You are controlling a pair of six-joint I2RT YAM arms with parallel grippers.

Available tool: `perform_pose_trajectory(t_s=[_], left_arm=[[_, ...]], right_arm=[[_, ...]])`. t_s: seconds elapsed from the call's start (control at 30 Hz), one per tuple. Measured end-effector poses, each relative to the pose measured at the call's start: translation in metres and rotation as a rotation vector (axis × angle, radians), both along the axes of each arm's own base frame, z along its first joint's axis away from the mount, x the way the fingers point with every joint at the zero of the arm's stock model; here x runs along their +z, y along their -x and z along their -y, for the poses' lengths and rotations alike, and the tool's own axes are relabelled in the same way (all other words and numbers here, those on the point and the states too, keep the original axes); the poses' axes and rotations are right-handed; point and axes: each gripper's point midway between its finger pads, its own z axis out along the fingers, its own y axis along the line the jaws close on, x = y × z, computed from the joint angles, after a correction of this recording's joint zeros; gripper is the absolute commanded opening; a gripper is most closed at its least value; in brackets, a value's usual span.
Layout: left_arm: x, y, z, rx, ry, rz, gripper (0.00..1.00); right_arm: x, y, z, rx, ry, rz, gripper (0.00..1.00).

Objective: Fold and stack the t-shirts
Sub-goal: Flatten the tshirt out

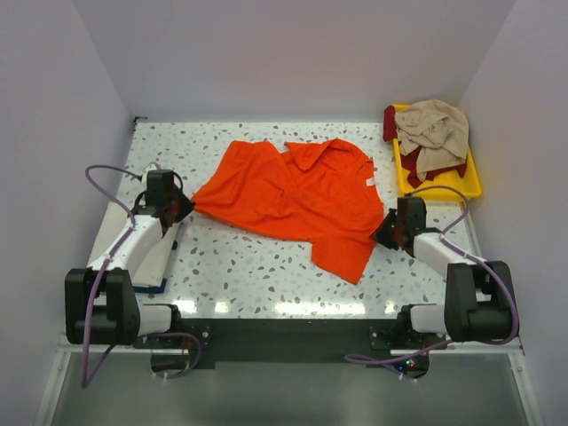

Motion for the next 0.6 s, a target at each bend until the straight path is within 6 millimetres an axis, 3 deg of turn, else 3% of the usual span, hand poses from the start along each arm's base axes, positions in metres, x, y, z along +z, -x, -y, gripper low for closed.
perform_pose_trajectory(t_s=[0.07,0.17,0.27,0.33,0.4,0.43,0.6], left_arm=[[0.000,0.000,0.001,-0.005,0.004,0.001,0.00],[0.000,0.000,0.002,-0.015,0.004,0.001,0.00],[0.006,-0.001,0.004,-0.025,0.009,0.012,0.00],[0.022,-0.007,0.005,-0.035,0.010,0.041,0.00],[0.046,-0.016,0.006,-0.045,0.010,0.087,0.00],[0.065,-0.023,0.007,-0.049,0.010,0.130,0.00],[0.188,-0.044,0.009,-0.068,0.006,0.389,0.00]], right_arm=[[0.000,0.000,-0.001,-0.005,-0.007,-0.001,0.00],[0.004,-0.001,-0.002,-0.007,-0.014,-0.006,0.00],[0.032,-0.010,-0.003,-0.003,-0.018,0.025,0.00],[0.068,-0.023,-0.003,0.003,-0.017,0.095,0.00],[0.122,-0.039,-0.003,0.007,-0.015,0.202,0.00],[0.157,-0.047,-0.003,0.009,-0.013,0.275,0.00],[0.281,-0.054,0.000,0.009,-0.002,0.517,0.00]])
